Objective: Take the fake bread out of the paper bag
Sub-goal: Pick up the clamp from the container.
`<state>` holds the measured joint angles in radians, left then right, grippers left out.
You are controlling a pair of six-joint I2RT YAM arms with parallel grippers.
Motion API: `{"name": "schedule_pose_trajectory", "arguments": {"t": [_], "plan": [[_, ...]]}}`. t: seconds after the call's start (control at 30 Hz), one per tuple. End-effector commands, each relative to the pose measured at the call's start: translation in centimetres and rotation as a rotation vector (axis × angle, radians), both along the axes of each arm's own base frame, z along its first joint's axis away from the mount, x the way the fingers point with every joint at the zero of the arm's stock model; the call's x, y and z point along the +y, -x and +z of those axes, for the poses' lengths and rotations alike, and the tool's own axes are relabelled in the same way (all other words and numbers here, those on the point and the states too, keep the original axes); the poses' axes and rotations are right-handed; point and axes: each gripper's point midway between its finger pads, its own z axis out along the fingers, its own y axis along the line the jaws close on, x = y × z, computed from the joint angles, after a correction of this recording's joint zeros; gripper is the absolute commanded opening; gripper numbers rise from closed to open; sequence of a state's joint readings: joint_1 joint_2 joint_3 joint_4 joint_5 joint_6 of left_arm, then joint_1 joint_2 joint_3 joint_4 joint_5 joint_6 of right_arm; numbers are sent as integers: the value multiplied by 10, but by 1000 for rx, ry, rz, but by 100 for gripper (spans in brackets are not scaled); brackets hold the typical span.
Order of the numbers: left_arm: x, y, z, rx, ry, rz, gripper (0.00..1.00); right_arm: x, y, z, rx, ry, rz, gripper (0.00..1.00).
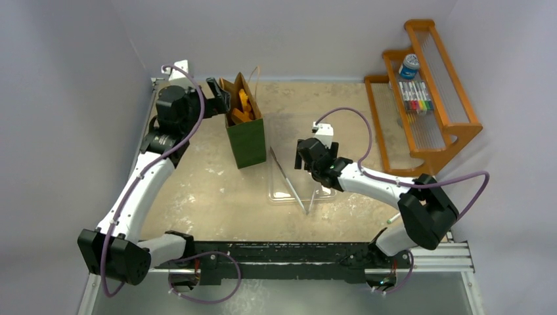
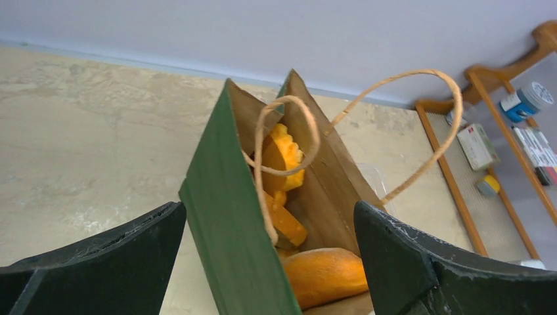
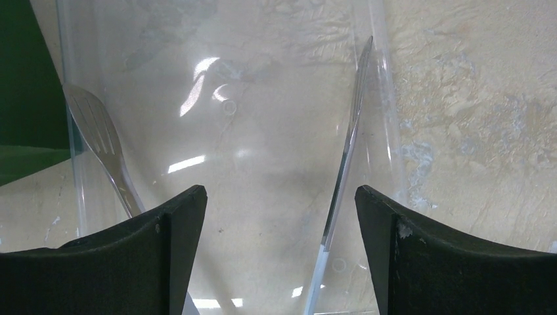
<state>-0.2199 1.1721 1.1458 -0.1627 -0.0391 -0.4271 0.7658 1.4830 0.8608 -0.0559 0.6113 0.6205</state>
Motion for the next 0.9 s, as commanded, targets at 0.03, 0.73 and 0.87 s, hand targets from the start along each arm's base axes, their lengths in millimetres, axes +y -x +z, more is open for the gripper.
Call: {"name": "schedule_pose_trajectory", "arguments": {"t": [0.03, 0.73, 0.87], "plan": [[-14, 6, 24, -7, -23, -68, 100, 4, -1, 14, -28, -23, -22, 86], [-42, 10, -51, 246, -176, -49, 98, 9, 33, -9, 77, -33, 44, 90], [-31, 7, -59, 261, -200, 15, 94, 14, 42, -8, 90, -43, 81, 96]]}}
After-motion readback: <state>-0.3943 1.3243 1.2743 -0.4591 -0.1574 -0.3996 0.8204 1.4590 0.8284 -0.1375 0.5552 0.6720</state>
